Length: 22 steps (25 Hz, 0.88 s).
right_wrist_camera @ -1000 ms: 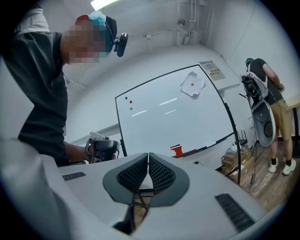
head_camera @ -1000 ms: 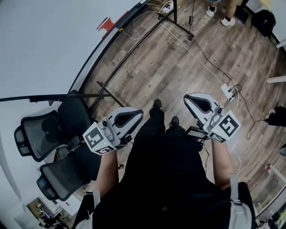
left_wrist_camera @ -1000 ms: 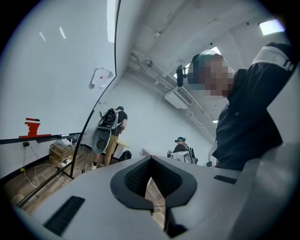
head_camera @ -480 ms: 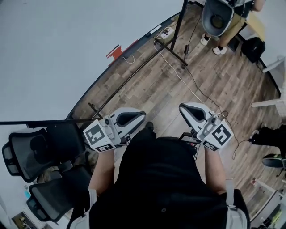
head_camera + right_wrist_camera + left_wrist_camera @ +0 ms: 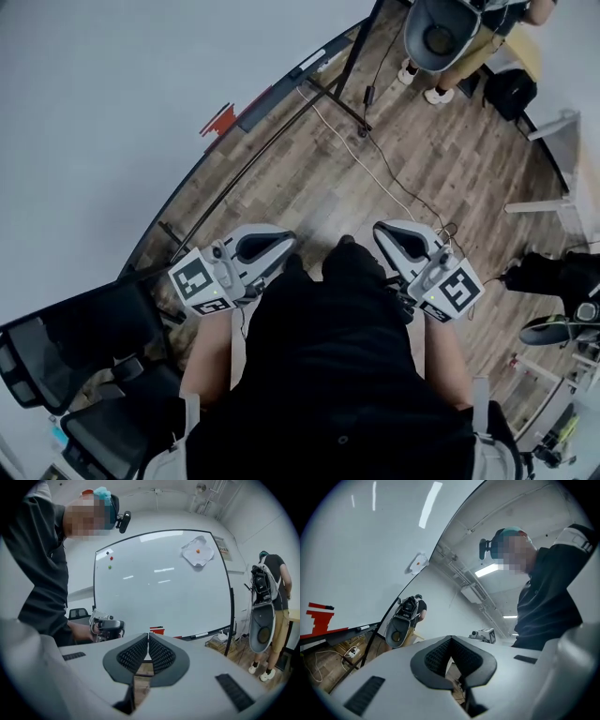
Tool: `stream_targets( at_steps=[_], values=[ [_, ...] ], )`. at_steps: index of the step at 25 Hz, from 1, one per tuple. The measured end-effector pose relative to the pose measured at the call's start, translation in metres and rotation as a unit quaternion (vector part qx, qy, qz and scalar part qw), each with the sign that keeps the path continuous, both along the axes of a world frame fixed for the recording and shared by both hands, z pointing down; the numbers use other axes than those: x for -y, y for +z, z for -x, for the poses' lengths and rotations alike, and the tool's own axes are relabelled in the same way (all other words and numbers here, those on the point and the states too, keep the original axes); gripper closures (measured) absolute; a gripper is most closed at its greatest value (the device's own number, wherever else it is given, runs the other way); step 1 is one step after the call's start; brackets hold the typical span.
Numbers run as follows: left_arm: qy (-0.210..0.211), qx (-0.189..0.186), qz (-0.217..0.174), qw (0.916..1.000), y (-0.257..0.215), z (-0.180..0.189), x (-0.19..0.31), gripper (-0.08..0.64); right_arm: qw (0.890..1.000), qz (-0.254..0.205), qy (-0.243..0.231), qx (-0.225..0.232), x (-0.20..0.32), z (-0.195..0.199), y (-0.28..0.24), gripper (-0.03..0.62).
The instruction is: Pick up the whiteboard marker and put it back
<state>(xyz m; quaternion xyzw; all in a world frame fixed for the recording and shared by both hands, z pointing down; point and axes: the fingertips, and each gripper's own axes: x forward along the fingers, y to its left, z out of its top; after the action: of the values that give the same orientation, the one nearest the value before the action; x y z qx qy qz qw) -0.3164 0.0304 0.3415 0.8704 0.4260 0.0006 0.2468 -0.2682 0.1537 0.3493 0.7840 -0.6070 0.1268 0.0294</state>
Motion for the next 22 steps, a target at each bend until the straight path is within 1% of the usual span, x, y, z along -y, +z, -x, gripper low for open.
stream_targets(
  at_steps=[3, 6, 10, 14, 18, 22],
  values=[
    [-0.004, 0.007, -0.009, 0.9999, 0.004, -0.026, 0.0, 0.548, 1.0, -0.007, 0.002, -0.002, -0.001, -0.03, -0.002, 0.572],
    [-0.017, 0.018, -0.025, 0.9994, 0.005, -0.056, -0.003, 0.548, 1.0, -0.019, -0.005, -0.001, -0.004, -0.063, -0.004, 0.572],
    [-0.036, 0.026, -0.078, 0.996, 0.006, -0.105, -0.016, 0.548, 0.999, -0.038, -0.023, 0.003, -0.011, -0.115, -0.002, 0.572],
    [-0.06, 0.039, -0.069, 0.9951, 0.003, -0.162, -0.033, 0.548, 0.998, -0.042, -0.048, 0.003, -0.028, -0.172, -0.001, 0.572],
    [-0.091, 0.043, -0.102, 0.9897, -0.006, -0.212, -0.042, 0.548, 0.995, -0.045, -0.083, 0.006, -0.037, -0.22, -0.007, 0.572],
    [-0.124, 0.049, -0.102, 0.9857, -0.015, -0.247, -0.057, 0.548, 0.991, -0.051, -0.124, 0.021, -0.054, -0.255, -0.002, 0.572]
  ],
)
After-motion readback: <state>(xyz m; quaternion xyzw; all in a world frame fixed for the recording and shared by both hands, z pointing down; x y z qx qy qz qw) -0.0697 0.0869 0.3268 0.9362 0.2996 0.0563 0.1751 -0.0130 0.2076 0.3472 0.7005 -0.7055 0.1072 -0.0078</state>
